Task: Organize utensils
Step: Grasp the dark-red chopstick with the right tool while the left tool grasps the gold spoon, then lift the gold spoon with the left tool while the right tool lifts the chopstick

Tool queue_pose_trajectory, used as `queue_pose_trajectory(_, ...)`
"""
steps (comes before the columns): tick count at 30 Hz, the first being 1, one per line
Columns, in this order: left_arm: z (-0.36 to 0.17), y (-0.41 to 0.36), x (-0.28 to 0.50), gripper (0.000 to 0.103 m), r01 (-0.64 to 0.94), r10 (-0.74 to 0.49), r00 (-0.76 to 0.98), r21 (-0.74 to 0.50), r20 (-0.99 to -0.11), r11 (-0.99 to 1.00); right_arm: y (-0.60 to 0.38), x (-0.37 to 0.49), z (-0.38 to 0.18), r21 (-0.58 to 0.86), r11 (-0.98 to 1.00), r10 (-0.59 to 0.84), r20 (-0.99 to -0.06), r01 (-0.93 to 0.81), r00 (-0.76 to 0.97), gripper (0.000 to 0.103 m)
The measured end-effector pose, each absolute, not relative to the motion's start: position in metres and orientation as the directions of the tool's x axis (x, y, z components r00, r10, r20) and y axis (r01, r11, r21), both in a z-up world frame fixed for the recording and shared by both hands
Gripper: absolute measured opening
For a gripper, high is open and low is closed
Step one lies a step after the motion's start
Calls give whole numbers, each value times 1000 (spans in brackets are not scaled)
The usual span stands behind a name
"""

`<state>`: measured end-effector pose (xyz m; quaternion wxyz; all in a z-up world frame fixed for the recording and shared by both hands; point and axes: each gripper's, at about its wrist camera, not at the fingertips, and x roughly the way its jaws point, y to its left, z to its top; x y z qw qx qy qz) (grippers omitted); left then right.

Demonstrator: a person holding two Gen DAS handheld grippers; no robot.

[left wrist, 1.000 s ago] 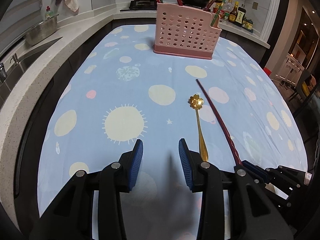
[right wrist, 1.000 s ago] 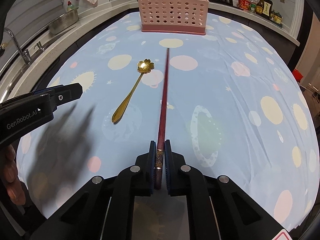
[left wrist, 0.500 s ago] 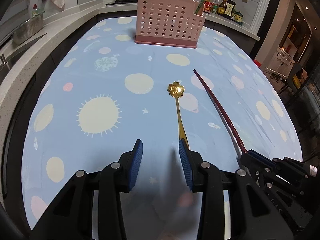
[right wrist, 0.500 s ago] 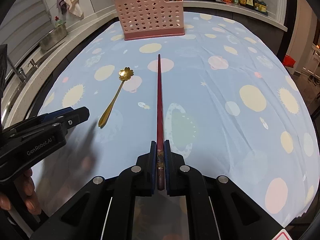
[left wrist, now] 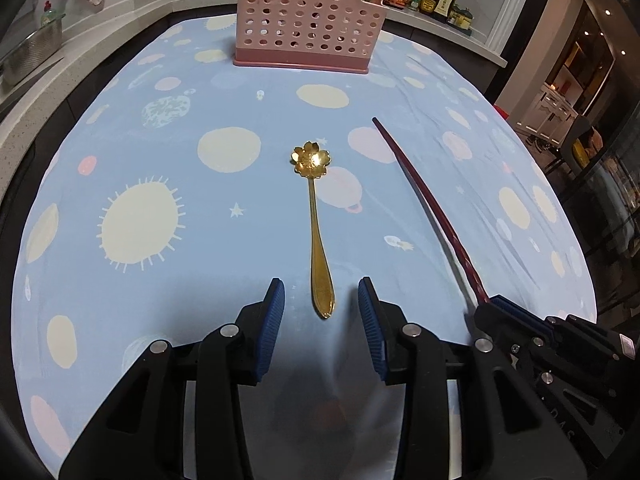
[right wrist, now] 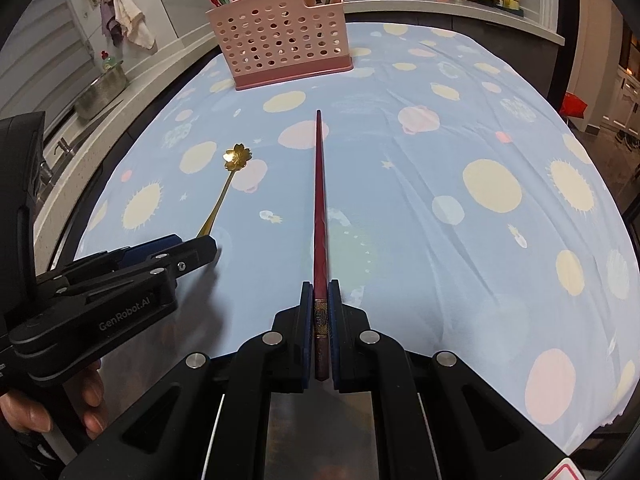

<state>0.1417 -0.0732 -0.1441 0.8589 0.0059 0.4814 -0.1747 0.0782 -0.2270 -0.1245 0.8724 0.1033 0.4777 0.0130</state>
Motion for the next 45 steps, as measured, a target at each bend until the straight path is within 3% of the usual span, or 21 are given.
queue_pose_trajectory(8, -145, -73, 143, 10, 305, -274, 481, -133, -833, 943, -228, 77, -126, 201, 977, 129, -833, 77, 539, 7)
queue_pose_trajectory(26, -122, -61, 135, 10, 295, -295, 508, -158, -809, 942, -229, 71, -113, 215, 974, 138, -813, 72, 566, 7)
queue_pose_trajectory(36, -85, -47, 132, 7, 278, -316, 565, -185, -762, 943, -232, 64, -83, 251, 966, 158, -769, 66, 620, 7)
queue_pose_trajectory(37, -82, -46, 132, 1, 278, -318, 569, -187, -758, 942, -233, 63, -78, 257, 964, 160, -761, 66, 628, 7)
queue_pose_trajectory(45, -58, -42, 135, 1, 279, -329, 598, -195, -730, 940, -243, 65, -40, 287, 956, 163, -701, 66, 694, 7)
